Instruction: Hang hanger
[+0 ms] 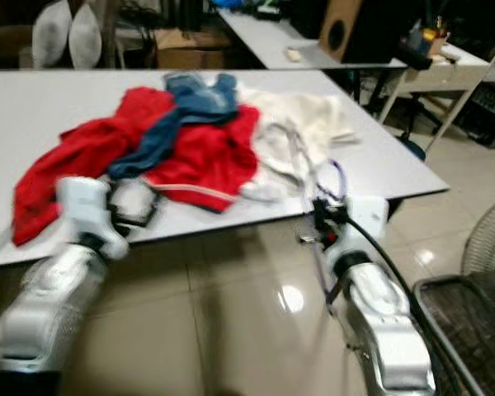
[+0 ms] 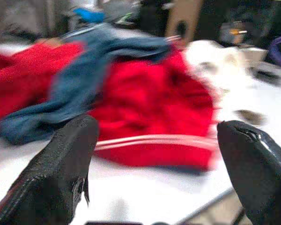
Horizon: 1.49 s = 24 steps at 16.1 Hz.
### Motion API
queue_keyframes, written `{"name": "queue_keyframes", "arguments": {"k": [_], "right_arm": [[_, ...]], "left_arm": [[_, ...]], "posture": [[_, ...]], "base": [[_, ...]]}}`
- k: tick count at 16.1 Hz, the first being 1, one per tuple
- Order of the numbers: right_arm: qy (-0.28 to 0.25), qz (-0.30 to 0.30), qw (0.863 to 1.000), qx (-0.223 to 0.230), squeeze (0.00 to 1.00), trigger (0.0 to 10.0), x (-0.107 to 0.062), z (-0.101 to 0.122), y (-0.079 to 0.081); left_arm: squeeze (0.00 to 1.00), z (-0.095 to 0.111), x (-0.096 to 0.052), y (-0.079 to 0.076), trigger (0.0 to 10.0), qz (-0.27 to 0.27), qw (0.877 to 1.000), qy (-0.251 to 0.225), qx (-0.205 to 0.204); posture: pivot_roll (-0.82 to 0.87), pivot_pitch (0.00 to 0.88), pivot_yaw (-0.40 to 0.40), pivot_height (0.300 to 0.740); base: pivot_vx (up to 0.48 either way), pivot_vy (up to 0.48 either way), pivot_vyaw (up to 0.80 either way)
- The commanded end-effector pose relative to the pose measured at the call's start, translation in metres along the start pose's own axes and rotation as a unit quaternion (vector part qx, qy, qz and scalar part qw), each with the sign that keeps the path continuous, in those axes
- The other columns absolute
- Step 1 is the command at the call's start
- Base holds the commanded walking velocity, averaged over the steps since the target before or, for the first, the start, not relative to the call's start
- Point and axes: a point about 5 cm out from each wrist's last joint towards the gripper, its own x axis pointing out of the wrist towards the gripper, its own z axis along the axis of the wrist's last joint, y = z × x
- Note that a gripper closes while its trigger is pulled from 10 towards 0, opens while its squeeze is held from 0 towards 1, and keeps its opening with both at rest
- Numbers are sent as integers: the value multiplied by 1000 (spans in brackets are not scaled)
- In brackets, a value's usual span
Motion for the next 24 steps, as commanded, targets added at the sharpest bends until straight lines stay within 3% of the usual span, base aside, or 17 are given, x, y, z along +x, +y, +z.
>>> {"name": "queue_keyframes", "arguments": {"k": [1, 3, 4, 7, 18, 19, 24], "right_arm": [[-11, 5, 1000, 9, 0, 10000, 1, 3, 2], [-8, 3, 1000, 14, 0, 10000, 1, 1, 2], [-7, -2, 1000, 19, 0, 10000, 2, 1, 1], [-3, -1, 1000, 14, 0, 10000, 2, 1, -1], [-2, 26, 1000, -10, 0, 10000, 4, 0, 6], [-4, 27, 1000, -10, 0, 10000, 4, 0, 6], [-5, 19, 1000, 3, 0, 10000, 0, -3, 7]], "left_arm": [[1000, 6, 1, 8, 10000, 11, 999, -12, 39], [753, 4, 2, 8, 10000, 6, 998, -17, 58], [714, 4, 1, 8, 10000, 3, 998, -21, 57], [714, 3, 1, 10, 10000, 5, 998, -23, 53], [714, -2, 4, 14, 10000, 7, 998, -6, 60], [635, -1, 4, 13, 10000, 5, 999, -10, 52], [561, 6, 11, 9, 10000, -53, 995, -14, 85]], "posture": [[-86, 0, -65, 740], [-87, 0, -63, 740], [-90, 0, -63, 740], [-90, 0, -65, 740], [-91, 0, -72, 740], [-91, 0, -72, 740], [-96, 0, -42, 740]], "base": [[0, 0, 0], [0, 0, 0], [322, 0, 0], [405, 0, -596], [405, 0, 0], [0, 0, 0], [0, 0, 0]]}}
